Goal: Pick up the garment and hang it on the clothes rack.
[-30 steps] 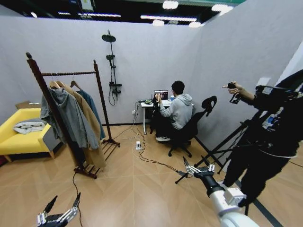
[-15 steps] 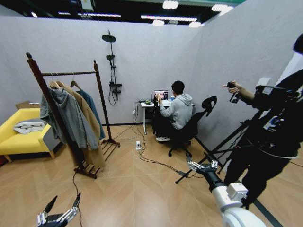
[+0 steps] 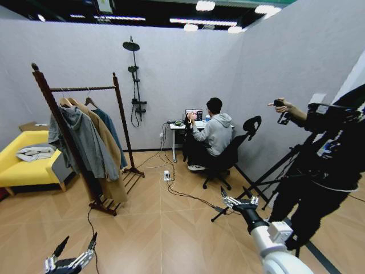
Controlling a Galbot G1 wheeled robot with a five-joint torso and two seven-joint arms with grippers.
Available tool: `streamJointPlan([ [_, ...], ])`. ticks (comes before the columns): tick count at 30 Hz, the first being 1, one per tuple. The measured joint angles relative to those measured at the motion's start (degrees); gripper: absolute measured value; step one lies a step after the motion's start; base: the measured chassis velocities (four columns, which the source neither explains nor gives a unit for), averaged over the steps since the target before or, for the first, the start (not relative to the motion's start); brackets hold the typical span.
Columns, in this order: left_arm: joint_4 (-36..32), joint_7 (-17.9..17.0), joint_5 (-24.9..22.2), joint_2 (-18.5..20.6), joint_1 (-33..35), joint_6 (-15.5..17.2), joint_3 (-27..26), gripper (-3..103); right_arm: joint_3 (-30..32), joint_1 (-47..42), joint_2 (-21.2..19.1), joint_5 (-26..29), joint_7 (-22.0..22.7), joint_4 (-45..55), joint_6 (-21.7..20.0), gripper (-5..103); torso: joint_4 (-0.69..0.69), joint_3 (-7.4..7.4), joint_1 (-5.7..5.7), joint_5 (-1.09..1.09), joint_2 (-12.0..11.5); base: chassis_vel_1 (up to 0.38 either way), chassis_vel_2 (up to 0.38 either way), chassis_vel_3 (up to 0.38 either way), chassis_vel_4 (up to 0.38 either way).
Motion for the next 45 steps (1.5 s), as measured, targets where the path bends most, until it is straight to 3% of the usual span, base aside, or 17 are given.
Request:
streamJointPlan([
  [14,0.00,0.00,0.00,0.00,0.00,0.00,0.00,100,1.21,-1.19,-0.09,0.57,0.08,-0.41,2.09,100,0.00,0.00,0.00,0.00,0.00,0.000,0.000,0.000,0.000],
  [24,0.00,0.00,0.00,0.00,0.00,0.00,0.00,100,1.32,-0.54,0.08,1.50,-0.28,-0.67,1.29,100,0.00,0.00,0.00,0.01,0.00,0.000,0.000,0.000,0.000],
  [27,0.00,0.00,0.00,0.00,0.00,0.00,0.00,100,3.67,0.02,0.27,3.19,-3.39,-0.65,-0.06,100,0.01,0.00,0.00,0.00,0.00,0.000,0.000,0.000,0.000],
  [29,0.00,-0.01,0.00,0.00,0.00,0.00,0.00,100,7.77,-0.23,0.44,3.42,-10.07,-0.88,-1.14,100,0.00,0.00,0.00,0.00,0.00,0.000,0.000,0.000,0.000],
  [31,0.00,-0.01,0.00,0.00,0.00,0.00,0.00,100,8.47,-0.66,0.42,3.67,-11.20,-1.10,-1.09,100,-0.01,0.00,-0.01,0.01,0.00,0.000,0.000,0.000,0.000],
  [45,0.00,0.01,0.00,0.00,0.00,0.00,0.00,100,7.86,-0.91,-0.01,5.09,-10.53,-0.63,-1.90,100,0.00,0.00,0.00,0.01,0.01,-0.120,0.124,0.130,-0.127],
])
